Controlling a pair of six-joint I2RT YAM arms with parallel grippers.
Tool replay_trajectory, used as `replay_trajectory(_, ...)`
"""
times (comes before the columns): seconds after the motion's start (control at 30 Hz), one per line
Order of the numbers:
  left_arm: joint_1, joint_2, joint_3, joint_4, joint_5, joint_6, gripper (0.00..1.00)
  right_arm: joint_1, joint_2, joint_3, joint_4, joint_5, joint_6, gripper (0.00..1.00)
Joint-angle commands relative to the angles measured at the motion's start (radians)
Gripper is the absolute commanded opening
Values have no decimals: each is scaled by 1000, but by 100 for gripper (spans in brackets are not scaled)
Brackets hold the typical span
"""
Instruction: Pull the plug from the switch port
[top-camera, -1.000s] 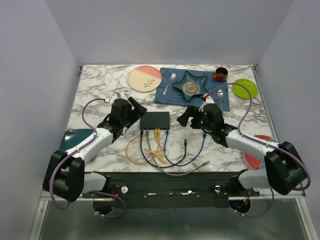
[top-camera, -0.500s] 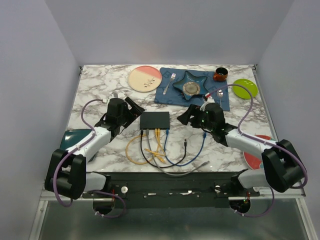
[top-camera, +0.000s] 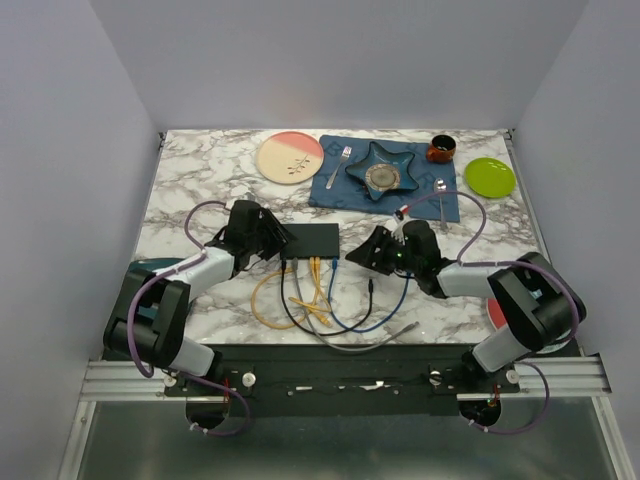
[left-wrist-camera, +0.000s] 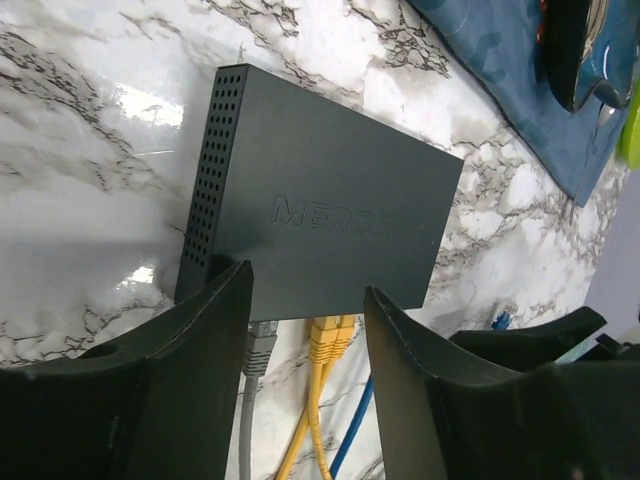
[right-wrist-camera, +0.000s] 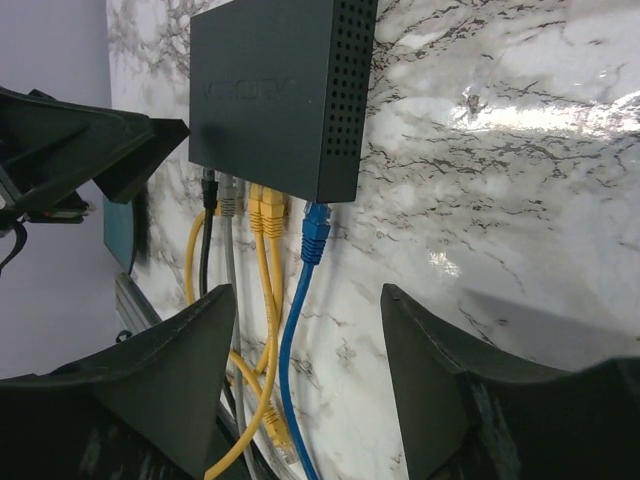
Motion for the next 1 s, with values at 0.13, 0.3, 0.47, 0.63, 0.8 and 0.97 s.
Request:
replay_trajectory(0.13, -23, 52, 22, 55, 15, 8, 54, 15, 175, 32, 219, -114, 110, 63)
replay_trajectory(0.3, -32, 76, 13, 68, 8, -4, 51, 31, 236, 55, 256, -124, 131, 60)
replay_trajectory(0.47, -35, 89, 21, 75, 6, -3, 50, 31, 267, 68, 287, -128, 150, 59)
replay_trajectory(0.63, -38, 64, 42, 75, 12, -7, 49, 32, 292, 74, 303, -131, 171, 57)
replay_trajectory(0.8, -53, 69, 83, 81, 35, 0, 50, 32, 304, 83, 286, -121, 171, 55)
replay_trajectory(0.97, -85, 127, 117, 88, 70, 8, 50, 49, 313, 115, 211, -85, 150, 50)
